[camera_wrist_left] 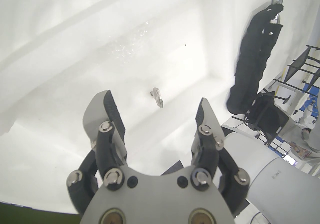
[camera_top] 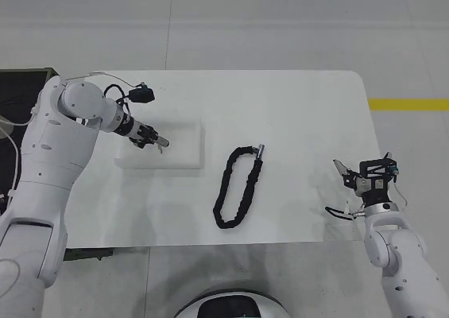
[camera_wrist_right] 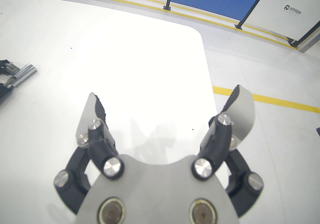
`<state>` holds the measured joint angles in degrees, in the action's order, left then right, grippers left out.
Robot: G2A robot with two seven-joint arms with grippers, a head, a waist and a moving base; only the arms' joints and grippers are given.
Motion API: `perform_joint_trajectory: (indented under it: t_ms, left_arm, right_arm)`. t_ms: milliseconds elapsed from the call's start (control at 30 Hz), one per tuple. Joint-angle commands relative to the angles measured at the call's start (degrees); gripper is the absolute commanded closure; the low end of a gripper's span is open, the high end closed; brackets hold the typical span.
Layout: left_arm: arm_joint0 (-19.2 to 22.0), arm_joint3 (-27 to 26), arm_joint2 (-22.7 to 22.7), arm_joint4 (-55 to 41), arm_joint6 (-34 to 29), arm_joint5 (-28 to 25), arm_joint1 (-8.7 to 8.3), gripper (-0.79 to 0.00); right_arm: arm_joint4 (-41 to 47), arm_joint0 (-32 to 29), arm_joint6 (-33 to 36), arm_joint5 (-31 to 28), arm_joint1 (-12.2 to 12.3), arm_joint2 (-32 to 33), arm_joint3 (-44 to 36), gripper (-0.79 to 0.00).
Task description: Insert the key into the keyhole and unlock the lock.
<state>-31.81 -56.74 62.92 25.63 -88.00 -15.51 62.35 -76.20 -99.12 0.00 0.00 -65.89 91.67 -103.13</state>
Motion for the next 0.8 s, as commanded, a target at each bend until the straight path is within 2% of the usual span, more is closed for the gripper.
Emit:
perform_joint_trajectory:
  t_ms: [0, 67, 100, 200, 233, 267, 767]
  left_arm:
    - [0.2, 0.3, -0.2, -0.3, 0.0, -0.1, -0.1, -0.413]
    - [0.2, 0.2, -0.1, 0.0, 0.7, -0.1, -0.2, -0.4]
    - [0.0, 0.2, 0.0, -0.4, 1.0, -0.3, -0.21, -0.437]
    - [-0.4, 0.4, 0.1, -1.0, 1.0, -0.9, -0.29, -0.446]
    - [-0.4, 0.5, 0.0, -0.6, 1.4, -0.7, -0.3, -0.57]
    - [-0.4, 0.5, -0.1, -0.3, 1.9, -0.6, -0.28, -0.785]
    - [-0.4, 0.5, -0.2, -0.3, 2.0, -0.7, -0.27, -0.785]
  right_arm:
    - [0.0, 0.0, 0.0, 0.0, 0.0, 0.0, 0.0, -0.785]
    - [0.0, 0.0, 0.0, 0.0, 0.0, 0.0, 0.0, -0.785]
    - [0.0, 0.0, 0.0, 0.0, 0.0, 0.0, 0.0, -0.785]
    - [0.0, 0.0, 0.0, 0.0, 0.0, 0.0, 0.0, -0.785]
    - [0.0, 0.0, 0.0, 0.0, 0.0, 0.0, 0.0, -0.785]
    - [0.0, 0.0, 0.0, 0.0, 0.0, 0.0, 0.0, -0.785]
    - [0.0, 0.0, 0.0, 0.0, 0.0, 0.0, 0.0, -0.785]
